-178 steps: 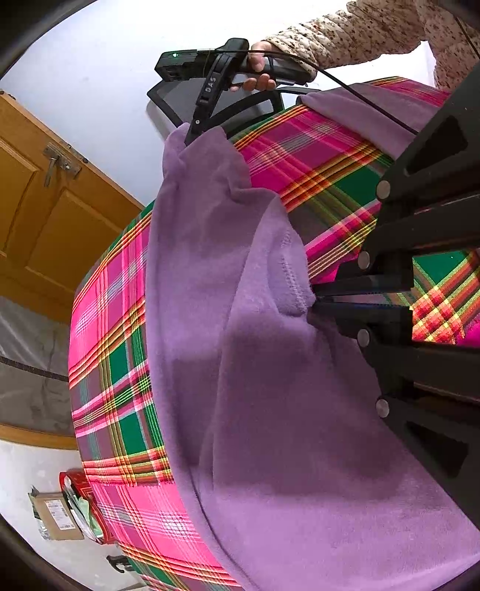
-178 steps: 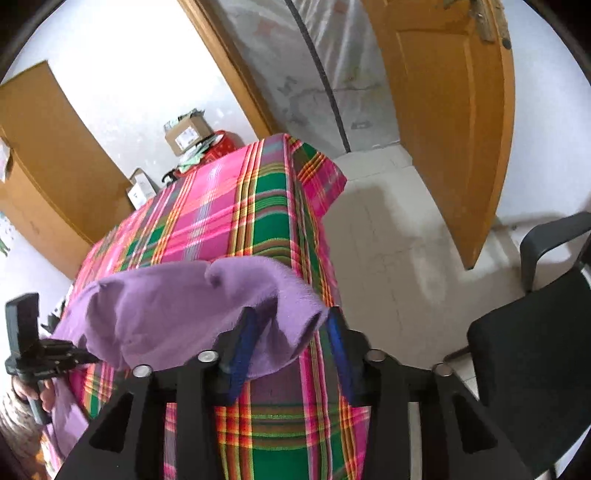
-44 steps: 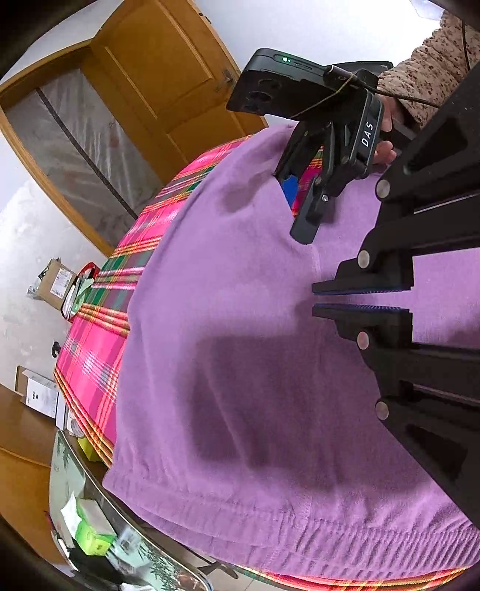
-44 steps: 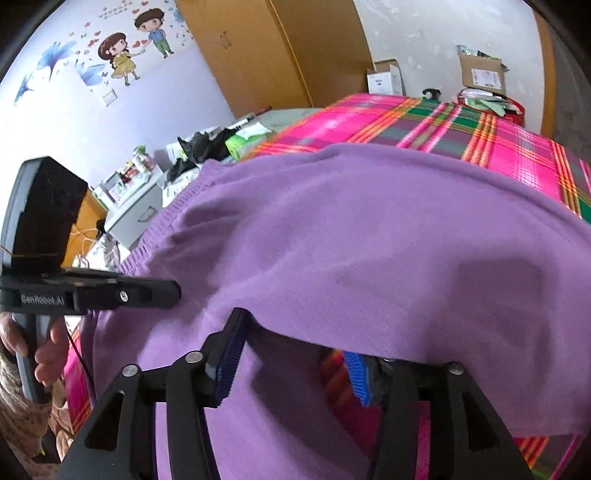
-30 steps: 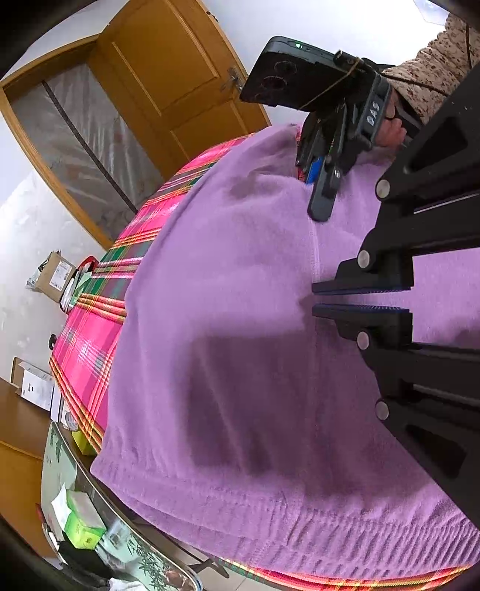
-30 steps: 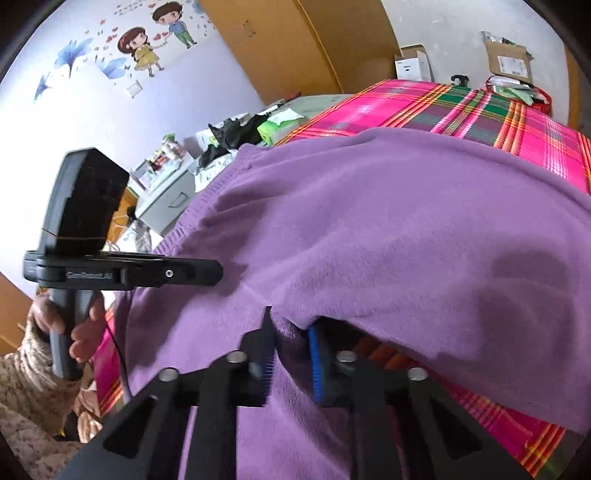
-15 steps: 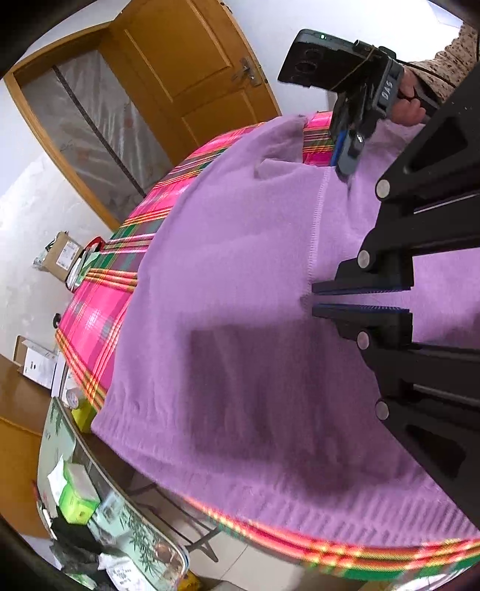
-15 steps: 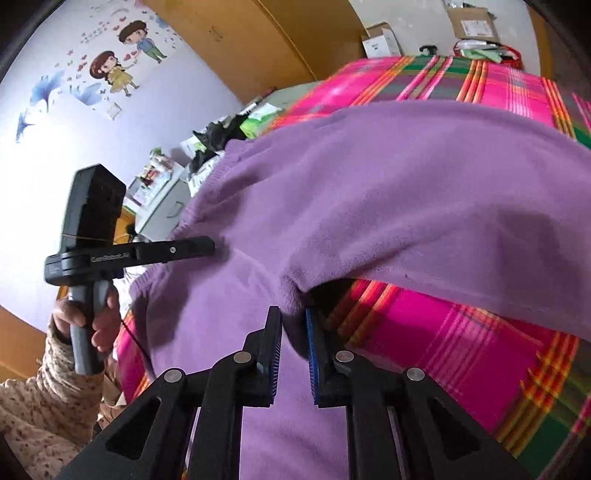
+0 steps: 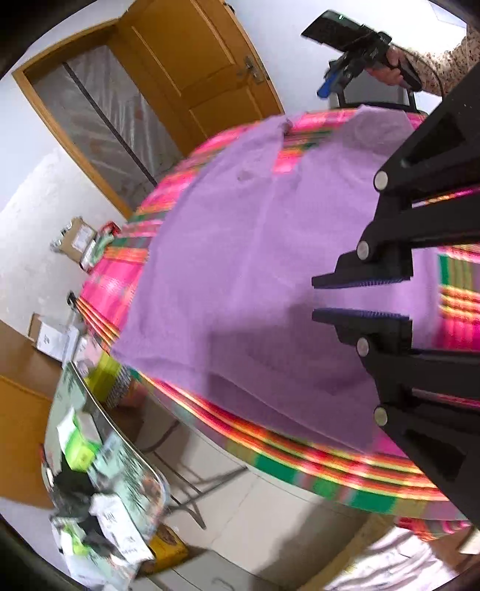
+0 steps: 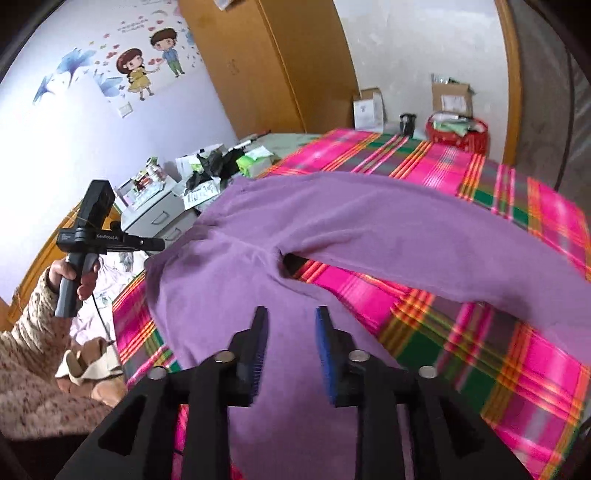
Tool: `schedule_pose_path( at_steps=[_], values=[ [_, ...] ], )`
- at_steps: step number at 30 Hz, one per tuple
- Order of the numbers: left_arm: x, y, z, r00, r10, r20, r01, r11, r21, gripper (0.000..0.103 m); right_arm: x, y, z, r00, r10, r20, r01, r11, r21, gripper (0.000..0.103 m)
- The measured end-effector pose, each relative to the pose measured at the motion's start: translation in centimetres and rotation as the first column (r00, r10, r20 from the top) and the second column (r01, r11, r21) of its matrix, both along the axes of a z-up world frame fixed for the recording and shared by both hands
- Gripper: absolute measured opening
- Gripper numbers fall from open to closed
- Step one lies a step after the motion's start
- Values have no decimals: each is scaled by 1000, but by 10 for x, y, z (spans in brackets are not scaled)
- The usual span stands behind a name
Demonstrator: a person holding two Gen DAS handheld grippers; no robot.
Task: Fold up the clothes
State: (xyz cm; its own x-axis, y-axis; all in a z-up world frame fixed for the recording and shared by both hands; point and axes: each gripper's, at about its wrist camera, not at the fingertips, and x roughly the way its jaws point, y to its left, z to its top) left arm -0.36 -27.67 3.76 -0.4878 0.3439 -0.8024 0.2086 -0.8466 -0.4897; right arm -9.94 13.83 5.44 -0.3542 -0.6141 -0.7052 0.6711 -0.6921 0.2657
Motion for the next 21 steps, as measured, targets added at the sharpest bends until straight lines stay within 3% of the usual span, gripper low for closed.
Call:
schedule_pose_path(
  at_steps=[6,11,18,21],
  values=[
    [35,-13,-20,993,119,25,-120,992,40,12,48,-10,-38,999,41,2,-41,996,81,36],
    [53,-21,-29,982,188,31,-190,980,62,12,70,-37,-59,990,138,4,-137,984,117,36],
    [52,-23,-36,968,246,50,-248,968,36,12,86,-82,-91,967,254,-11,-244,939,242,36],
    [51,-22,-39,966,251,65,-253,967,35,12,89,-87,-95,963,271,-10,-261,936,238,36]
  ],
)
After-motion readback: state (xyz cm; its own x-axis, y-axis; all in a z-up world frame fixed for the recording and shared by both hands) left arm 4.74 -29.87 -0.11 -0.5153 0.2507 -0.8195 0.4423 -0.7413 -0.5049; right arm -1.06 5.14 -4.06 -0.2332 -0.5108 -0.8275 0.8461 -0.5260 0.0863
